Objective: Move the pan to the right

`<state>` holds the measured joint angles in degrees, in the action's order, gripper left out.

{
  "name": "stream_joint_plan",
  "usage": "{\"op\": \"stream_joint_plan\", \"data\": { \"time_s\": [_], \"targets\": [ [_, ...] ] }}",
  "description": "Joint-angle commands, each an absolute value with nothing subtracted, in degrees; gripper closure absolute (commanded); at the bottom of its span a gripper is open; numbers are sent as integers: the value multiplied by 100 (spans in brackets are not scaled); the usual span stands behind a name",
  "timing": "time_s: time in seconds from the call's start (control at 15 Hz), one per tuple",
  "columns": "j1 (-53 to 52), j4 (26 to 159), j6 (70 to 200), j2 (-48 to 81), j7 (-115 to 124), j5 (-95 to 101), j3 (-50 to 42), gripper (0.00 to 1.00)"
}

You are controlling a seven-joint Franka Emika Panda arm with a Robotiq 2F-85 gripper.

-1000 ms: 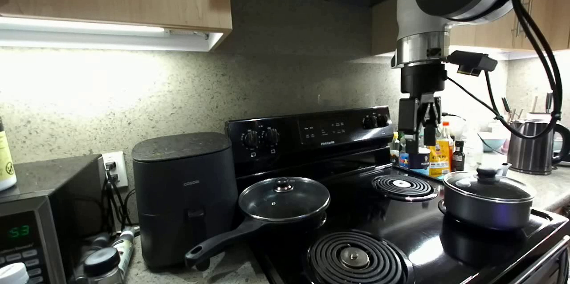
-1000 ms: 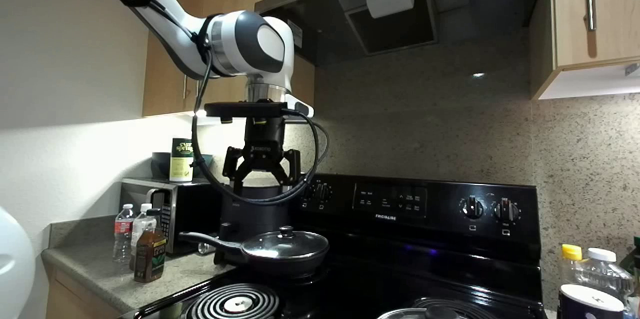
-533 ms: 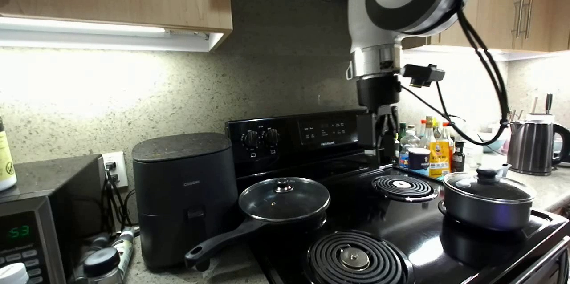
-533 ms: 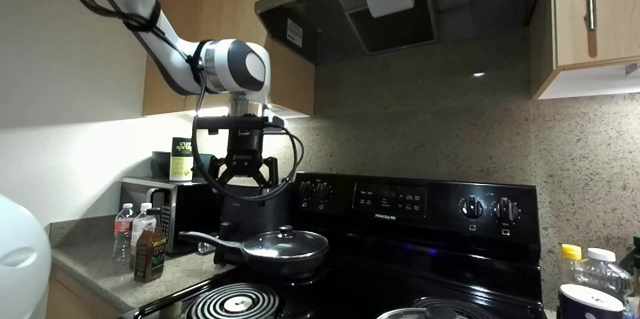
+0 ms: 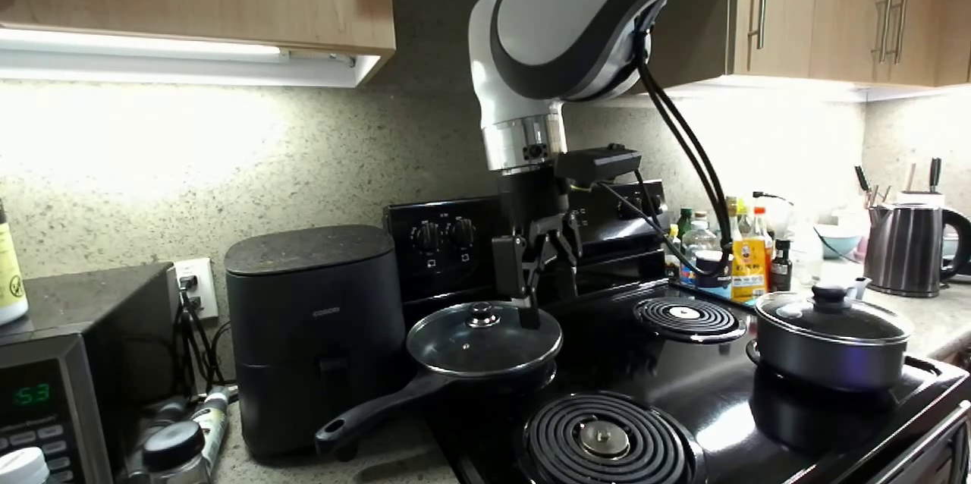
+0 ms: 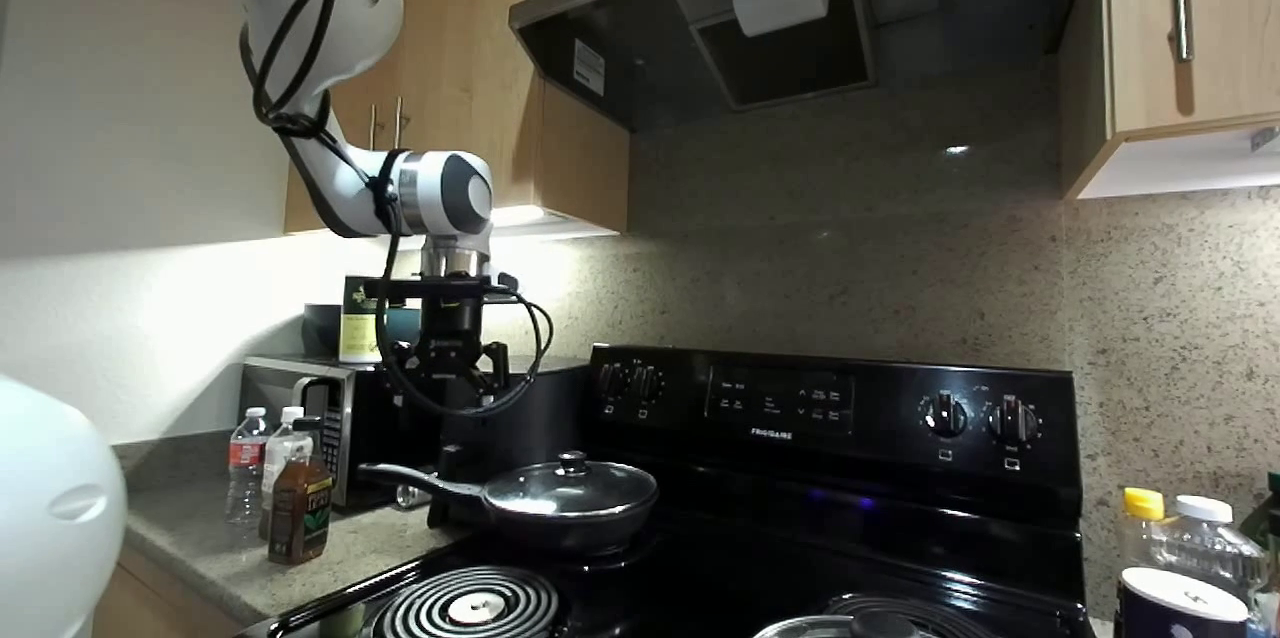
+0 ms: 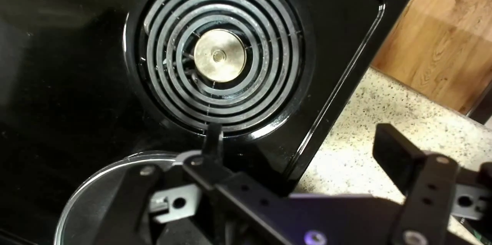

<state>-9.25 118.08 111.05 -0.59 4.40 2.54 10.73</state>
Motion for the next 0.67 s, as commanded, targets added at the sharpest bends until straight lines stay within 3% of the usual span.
{"op": "stream_joint_plan", "data": {
  "time_s": [0.0, 0.2, 0.6],
  "targets": [
    [-946, 11774, 11085, -47, 443, 256, 1038, 0],
    [-945, 11761, 11085, -48, 443, 257, 1033, 0],
    [-1215, 10704, 11214, 1167, 1310, 51, 1182, 0]
  ]
}}
